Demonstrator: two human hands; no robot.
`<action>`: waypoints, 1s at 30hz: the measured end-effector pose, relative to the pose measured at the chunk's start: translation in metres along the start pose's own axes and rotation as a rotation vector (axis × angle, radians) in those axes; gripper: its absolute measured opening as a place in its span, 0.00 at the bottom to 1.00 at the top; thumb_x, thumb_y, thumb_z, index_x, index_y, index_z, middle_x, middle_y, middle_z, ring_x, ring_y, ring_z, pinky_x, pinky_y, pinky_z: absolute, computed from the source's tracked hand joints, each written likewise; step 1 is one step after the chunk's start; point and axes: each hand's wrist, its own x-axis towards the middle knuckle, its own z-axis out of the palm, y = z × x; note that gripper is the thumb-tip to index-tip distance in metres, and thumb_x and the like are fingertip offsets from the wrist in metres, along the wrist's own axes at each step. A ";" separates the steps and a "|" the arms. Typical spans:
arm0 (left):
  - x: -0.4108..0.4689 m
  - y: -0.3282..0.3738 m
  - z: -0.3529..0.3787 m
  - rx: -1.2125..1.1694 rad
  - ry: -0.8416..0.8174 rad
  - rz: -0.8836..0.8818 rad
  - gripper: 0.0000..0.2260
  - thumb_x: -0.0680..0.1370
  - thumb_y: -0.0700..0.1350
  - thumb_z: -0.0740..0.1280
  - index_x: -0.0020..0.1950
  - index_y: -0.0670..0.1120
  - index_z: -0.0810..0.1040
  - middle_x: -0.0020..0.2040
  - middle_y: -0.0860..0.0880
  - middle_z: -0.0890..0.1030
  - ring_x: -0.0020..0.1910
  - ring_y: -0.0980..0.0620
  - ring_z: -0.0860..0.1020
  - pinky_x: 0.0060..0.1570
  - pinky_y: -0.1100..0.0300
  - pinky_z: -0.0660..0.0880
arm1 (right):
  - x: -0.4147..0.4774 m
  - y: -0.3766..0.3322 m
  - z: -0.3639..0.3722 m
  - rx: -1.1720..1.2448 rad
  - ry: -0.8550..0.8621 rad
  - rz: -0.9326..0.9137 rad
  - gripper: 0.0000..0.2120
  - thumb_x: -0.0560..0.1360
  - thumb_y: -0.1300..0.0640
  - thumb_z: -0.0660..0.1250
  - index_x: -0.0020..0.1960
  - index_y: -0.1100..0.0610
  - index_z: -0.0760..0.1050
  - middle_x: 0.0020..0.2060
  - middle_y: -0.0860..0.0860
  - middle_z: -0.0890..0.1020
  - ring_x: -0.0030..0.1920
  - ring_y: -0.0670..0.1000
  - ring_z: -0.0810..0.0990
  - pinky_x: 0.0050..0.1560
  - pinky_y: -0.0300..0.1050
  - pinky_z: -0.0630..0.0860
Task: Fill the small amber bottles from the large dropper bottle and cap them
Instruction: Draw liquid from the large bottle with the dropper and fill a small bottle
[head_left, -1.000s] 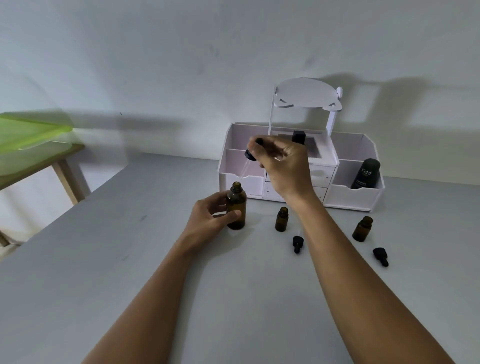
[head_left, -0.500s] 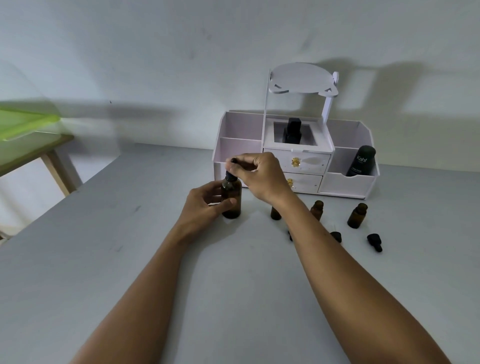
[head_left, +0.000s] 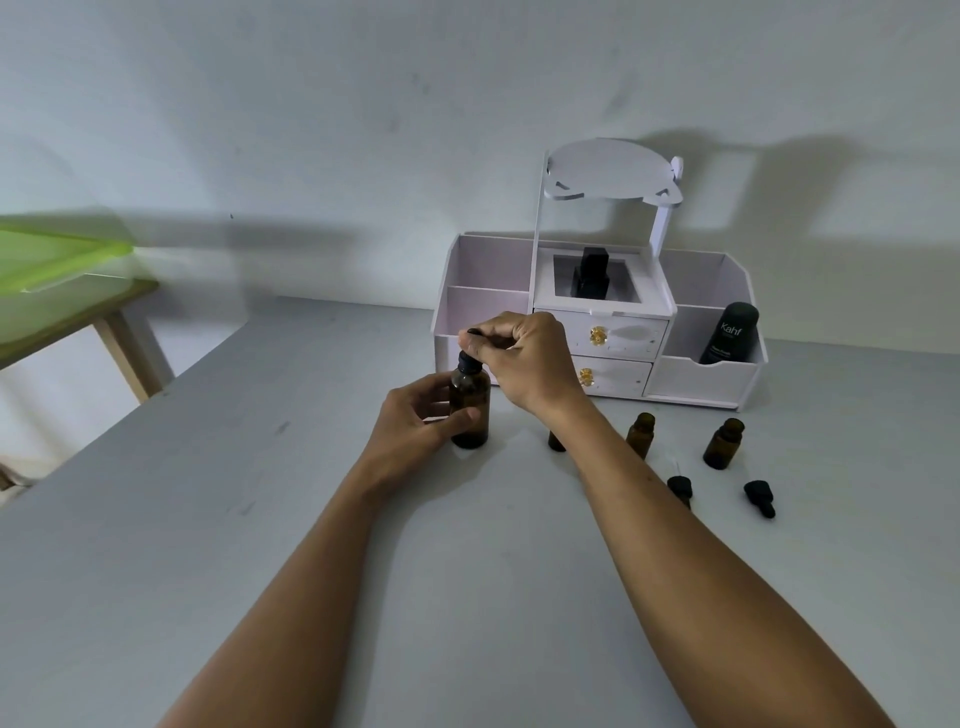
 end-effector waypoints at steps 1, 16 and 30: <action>0.000 0.000 0.000 0.002 -0.001 0.000 0.18 0.74 0.40 0.75 0.64 0.48 0.81 0.54 0.51 0.86 0.53 0.53 0.84 0.55 0.60 0.79 | 0.000 0.000 0.000 -0.005 0.003 -0.004 0.07 0.75 0.59 0.73 0.49 0.61 0.86 0.43 0.55 0.87 0.43 0.51 0.86 0.48 0.39 0.82; -0.002 0.002 0.000 0.015 0.007 0.000 0.19 0.73 0.42 0.75 0.63 0.52 0.80 0.54 0.52 0.86 0.54 0.55 0.83 0.58 0.55 0.79 | 0.002 -0.012 -0.006 0.020 -0.003 0.013 0.08 0.74 0.54 0.74 0.49 0.58 0.86 0.42 0.51 0.88 0.43 0.49 0.86 0.50 0.42 0.83; -0.023 0.052 0.039 0.136 0.550 0.601 0.07 0.73 0.40 0.71 0.50 0.39 0.81 0.38 0.47 0.81 0.37 0.51 0.79 0.39 0.59 0.75 | 0.022 -0.058 -0.060 0.299 0.136 -0.104 0.08 0.75 0.59 0.73 0.53 0.60 0.84 0.42 0.51 0.87 0.42 0.47 0.87 0.42 0.33 0.78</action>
